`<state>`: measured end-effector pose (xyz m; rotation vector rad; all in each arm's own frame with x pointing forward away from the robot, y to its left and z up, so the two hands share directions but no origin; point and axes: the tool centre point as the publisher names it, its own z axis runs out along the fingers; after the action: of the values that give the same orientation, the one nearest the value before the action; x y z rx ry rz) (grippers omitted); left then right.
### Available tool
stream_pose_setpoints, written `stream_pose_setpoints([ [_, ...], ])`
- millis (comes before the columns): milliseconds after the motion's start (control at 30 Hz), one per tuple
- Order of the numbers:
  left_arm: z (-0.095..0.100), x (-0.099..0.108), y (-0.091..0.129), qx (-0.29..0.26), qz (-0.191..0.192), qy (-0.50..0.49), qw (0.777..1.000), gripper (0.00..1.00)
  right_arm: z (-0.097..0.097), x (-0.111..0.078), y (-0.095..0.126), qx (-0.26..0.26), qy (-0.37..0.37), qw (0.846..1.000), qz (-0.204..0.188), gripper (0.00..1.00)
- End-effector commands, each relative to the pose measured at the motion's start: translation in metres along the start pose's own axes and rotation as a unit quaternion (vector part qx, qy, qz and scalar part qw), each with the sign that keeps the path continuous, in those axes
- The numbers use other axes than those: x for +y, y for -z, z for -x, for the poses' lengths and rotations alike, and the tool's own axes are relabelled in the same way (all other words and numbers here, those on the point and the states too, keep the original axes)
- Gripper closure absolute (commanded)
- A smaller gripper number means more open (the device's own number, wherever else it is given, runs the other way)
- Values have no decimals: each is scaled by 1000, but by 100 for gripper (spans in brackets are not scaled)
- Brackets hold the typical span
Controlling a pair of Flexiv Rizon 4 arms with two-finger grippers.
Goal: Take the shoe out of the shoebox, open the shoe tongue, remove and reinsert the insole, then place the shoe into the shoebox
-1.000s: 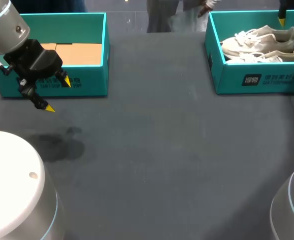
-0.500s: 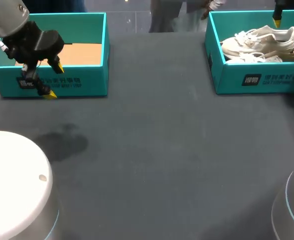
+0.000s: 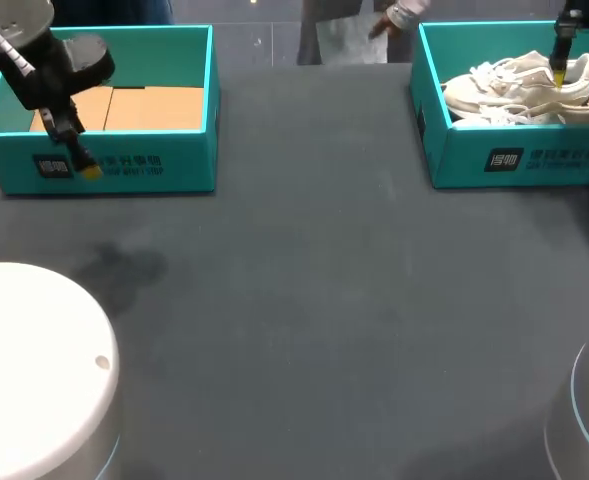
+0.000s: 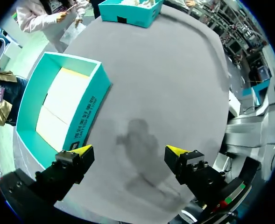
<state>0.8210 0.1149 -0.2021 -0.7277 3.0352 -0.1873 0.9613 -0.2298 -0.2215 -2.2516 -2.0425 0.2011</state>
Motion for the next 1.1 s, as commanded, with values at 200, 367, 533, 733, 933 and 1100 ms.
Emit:
stream_pose_setpoints([
  [200,9,-1,2,-41,60,325,943,0,-6,-34,-2,3,-11,998,63,0],
  [367,9,-1,2,-41,60,325,943,0,-6,-34,-2,3,-11,998,63,0],
  [533,18,-5,-1,-18,85,413,907,0,-17,-36,-2,-8,-18,998,66,0],
  [733,38,11,-4,-30,96,524,846,0,-30,-48,-15,0,-41,997,67,0],
  [933,59,24,-7,-25,94,606,789,0,-45,-61,-25,4,-53,996,67,0],
  [1100,69,32,-9,-26,96,624,775,0,-54,-72,-24,10,-54,996,73,0],
])
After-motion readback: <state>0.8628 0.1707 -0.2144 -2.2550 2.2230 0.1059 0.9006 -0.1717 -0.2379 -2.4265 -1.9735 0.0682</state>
